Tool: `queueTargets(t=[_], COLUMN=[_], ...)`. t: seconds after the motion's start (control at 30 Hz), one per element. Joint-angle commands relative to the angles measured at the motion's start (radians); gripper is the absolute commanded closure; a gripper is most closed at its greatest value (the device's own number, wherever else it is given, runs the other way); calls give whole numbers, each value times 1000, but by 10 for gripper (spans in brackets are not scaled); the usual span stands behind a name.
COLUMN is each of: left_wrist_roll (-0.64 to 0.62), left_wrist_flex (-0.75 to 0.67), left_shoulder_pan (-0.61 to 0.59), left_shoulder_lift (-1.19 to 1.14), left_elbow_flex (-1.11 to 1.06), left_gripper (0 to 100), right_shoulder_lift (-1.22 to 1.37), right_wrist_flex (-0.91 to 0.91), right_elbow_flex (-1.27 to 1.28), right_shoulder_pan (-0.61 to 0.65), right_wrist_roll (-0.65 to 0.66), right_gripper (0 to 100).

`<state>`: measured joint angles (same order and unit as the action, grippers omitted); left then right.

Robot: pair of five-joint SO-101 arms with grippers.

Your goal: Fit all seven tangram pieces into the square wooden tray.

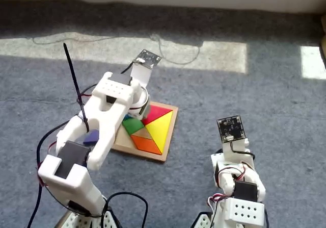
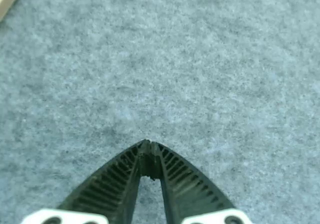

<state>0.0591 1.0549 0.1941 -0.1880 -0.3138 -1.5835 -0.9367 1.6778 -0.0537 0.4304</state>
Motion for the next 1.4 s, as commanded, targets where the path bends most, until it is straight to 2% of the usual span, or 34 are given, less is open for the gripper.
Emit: queueTargets(t=[0.0, 0.17, 0.4, 0.6, 0.77, 0.9, 1.0, 1.2, 1.37], left_wrist_roll=[2, 3, 3, 3, 5, 11, 89, 384, 499], left_wrist_flex=[-8, 52, 58, 58, 64, 180, 241, 242, 212], left_shoulder_pan=[15, 18, 19, 16, 12, 5, 4, -5, -44], left_shoulder_lift=[-44, -114, -119, -24, 67, 165, 237, 346, 349], left_elbow_flex=[22, 107, 125, 99, 65, 61, 44, -76, -150], left_gripper=[826, 869, 932, 944, 923, 800, 764, 832, 824], right_shoulder_lift=[-12, -12, -12, -12, -12, -12, -12, -12, -12], right_wrist_flex=[-8, -8, -8, -8, -8, -8, -8, -8, -8], right_elbow_flex=[33, 33, 33, 33, 33, 33, 33, 33, 33], right_shoulder_pan=[-12, -12, -12, -12, -12, -12, -12, -12, -12], right_wrist_roll=[0, 0, 0, 0, 0, 0, 0, 0, 0], right_gripper=[986, 986, 986, 986, 986, 986, 986, 986, 986])
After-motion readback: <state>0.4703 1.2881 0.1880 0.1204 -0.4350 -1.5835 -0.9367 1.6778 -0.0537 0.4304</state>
